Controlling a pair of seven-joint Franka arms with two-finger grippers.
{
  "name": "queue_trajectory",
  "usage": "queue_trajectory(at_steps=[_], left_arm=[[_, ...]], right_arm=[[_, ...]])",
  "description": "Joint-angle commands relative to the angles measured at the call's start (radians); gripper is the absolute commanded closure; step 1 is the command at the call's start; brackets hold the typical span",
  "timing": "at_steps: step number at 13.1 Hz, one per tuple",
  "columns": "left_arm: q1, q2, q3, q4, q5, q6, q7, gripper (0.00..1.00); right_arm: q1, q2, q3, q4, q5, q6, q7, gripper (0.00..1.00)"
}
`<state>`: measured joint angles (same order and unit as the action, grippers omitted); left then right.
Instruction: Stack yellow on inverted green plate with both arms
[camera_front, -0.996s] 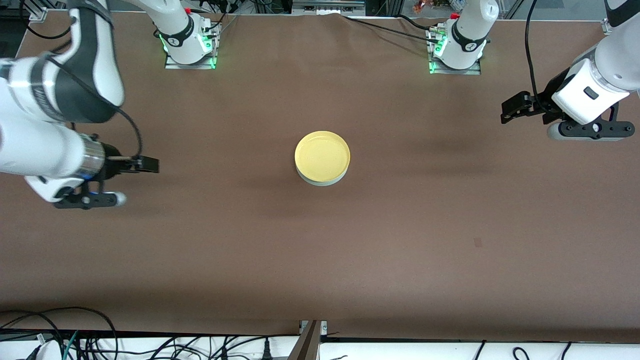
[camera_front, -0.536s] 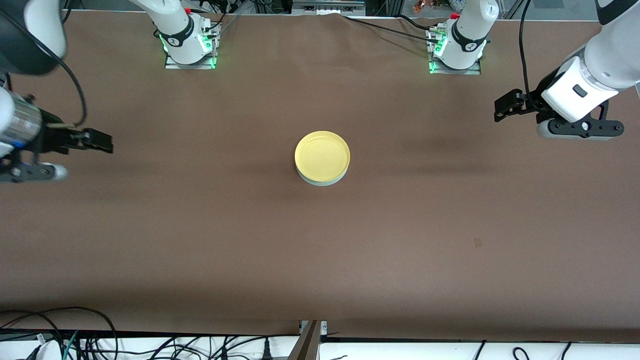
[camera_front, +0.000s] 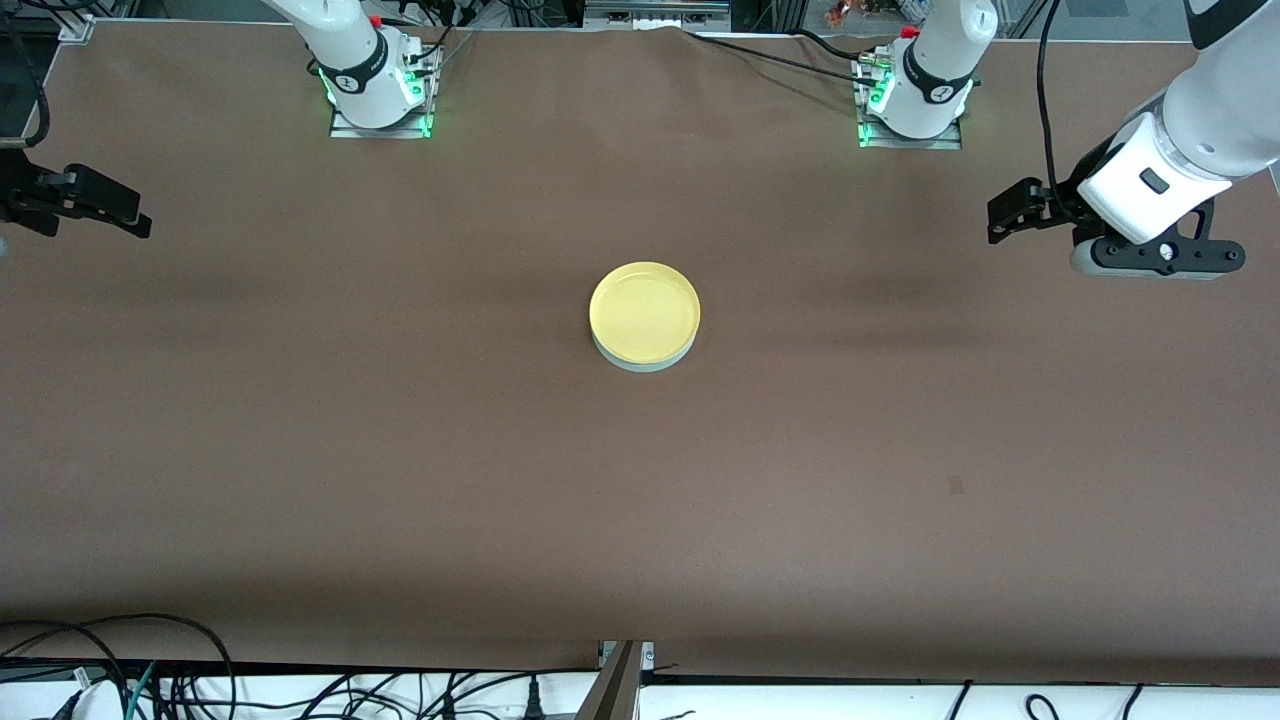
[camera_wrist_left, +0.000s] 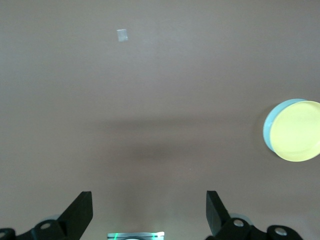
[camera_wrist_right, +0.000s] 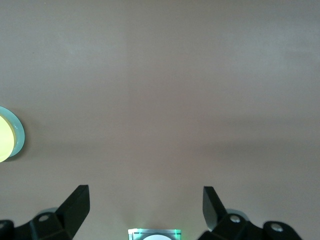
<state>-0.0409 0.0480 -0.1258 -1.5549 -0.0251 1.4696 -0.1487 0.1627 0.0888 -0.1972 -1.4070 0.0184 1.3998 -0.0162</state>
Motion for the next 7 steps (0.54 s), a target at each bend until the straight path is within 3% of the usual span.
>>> queue_trajectory(at_steps=[1,7], left_arm=[[0.000,0.001,-0.031,0.015,0.048,-0.008,0.009,0.00],[0.003,0.001,-0.031,0.015,0.048,-0.009,0.006,0.00]], right_arm=[[-0.041,-0.067,0.051,-0.093,-0.017,0.013,-0.001,0.00],[-0.031,-0.034,0.055,-0.063,-0.018,0.001,-0.004,0.00]])
